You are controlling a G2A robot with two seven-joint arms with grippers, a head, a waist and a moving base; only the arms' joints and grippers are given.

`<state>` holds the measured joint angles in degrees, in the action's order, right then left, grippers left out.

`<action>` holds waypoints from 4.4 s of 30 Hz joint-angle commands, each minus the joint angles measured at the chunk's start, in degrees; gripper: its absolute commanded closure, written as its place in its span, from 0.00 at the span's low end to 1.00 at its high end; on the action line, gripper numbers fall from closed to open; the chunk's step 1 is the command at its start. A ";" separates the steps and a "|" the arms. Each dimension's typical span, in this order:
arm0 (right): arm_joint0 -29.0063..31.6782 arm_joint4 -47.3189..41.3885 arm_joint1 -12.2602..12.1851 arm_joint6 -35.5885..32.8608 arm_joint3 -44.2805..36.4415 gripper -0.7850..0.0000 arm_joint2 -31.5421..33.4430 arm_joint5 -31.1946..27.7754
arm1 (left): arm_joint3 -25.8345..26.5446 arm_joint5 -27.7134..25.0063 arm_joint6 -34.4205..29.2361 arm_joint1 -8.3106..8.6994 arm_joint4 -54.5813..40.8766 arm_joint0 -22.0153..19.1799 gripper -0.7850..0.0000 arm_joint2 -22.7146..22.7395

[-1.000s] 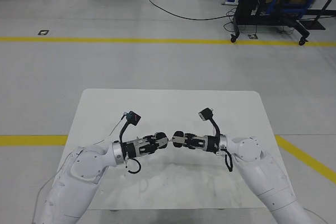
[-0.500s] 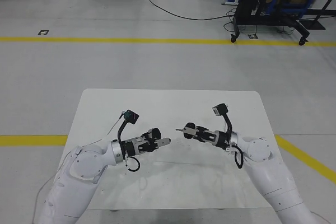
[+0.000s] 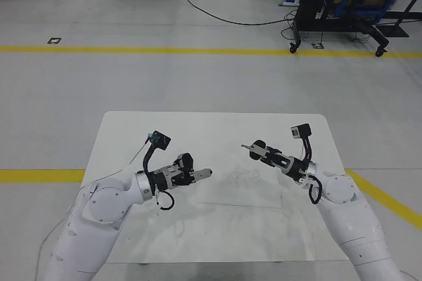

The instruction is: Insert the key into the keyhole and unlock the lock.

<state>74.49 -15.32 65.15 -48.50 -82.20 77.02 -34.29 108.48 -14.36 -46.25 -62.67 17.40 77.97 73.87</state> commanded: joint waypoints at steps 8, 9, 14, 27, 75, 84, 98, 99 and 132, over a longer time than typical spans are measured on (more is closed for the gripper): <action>0.00 0.00 0.00 0.00 0.00 1.00 0.00 0.00 | 15.39 22.55 -13.07 1.78 43.24 7.01 0.00 0.21; 0.00 0.00 0.00 0.00 0.00 1.00 0.00 0.00 | 15.71 24.42 -14.38 1.76 47.75 7.21 0.00 -1.26; 0.00 0.00 0.00 0.00 0.00 1.00 0.00 0.00 | 11.14 29.32 -15.32 0.62 53.10 5.10 0.00 -8.92; 0.00 0.00 0.00 0.00 0.00 1.00 0.00 0.00 | 0.19 35.65 -17.52 -2.37 52.69 -4.51 0.41 -16.28; 0.00 0.00 0.00 0.00 0.00 1.00 0.00 0.00 | 0.42 31.74 -8.53 -5.26 45.69 -0.05 1.00 -10.64; 0.00 0.00 0.00 0.00 0.00 1.00 0.00 0.00 | -5.50 1.99 8.32 -5.53 -2.75 5.60 1.00 2.51; 0.00 0.00 0.00 0.00 0.00 1.00 0.00 0.00 | -12.13 -6.47 4.15 -5.41 -14.63 3.19 1.00 2.53; 0.00 0.00 0.00 0.00 0.00 1.00 0.00 0.00 | -13.55 -6.88 3.75 -5.56 -18.78 3.03 1.00 2.09; -12.03 -18.23 5.89 -6.22 9.68 1.00 -20.24 5.97 | -35.23 -7.88 -24.45 -5.57 -57.86 -6.12 1.00 -0.83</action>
<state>62.58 -33.70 71.02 -53.15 -72.92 57.05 -28.38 73.46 -22.30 -70.94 -68.29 -40.16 71.82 72.79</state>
